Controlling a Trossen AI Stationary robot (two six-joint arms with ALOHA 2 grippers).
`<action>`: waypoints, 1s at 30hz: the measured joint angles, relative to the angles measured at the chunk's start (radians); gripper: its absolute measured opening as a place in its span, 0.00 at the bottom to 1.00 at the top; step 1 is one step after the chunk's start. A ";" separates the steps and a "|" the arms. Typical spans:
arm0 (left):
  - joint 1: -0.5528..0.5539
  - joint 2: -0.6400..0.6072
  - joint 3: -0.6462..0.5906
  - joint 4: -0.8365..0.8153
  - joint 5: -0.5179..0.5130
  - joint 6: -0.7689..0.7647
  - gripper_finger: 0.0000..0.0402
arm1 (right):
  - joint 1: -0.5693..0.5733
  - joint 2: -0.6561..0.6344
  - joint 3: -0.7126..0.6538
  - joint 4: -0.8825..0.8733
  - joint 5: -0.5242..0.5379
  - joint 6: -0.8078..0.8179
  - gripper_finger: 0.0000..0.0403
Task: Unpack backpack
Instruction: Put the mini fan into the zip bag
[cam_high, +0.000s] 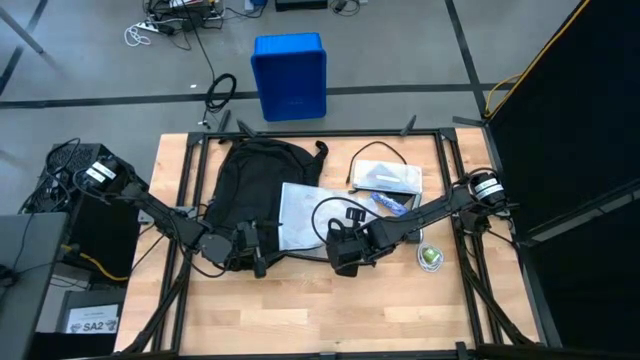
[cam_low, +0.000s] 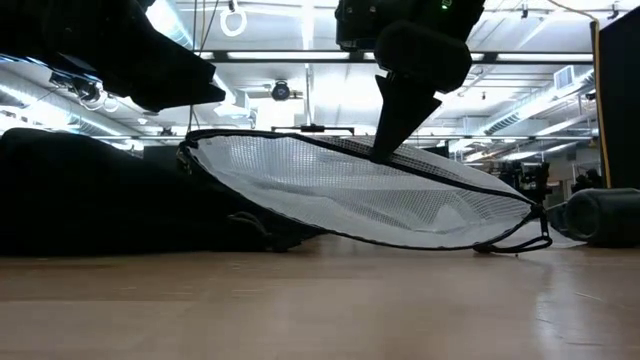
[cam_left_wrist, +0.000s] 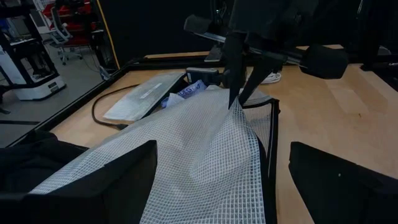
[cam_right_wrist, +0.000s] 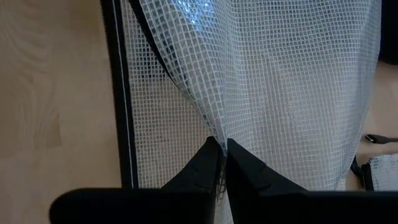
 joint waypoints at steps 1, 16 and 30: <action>0.000 0.000 0.000 0.000 0.000 0.000 0.82 | 0.000 0.000 0.000 0.000 0.004 -0.005 0.00; 0.000 0.000 0.000 0.000 0.000 0.000 0.82 | -0.011 0.000 0.000 0.072 0.030 -0.028 0.00; 0.000 0.000 0.000 0.003 0.000 0.000 0.82 | -0.025 0.000 -0.001 0.244 0.047 -0.091 0.00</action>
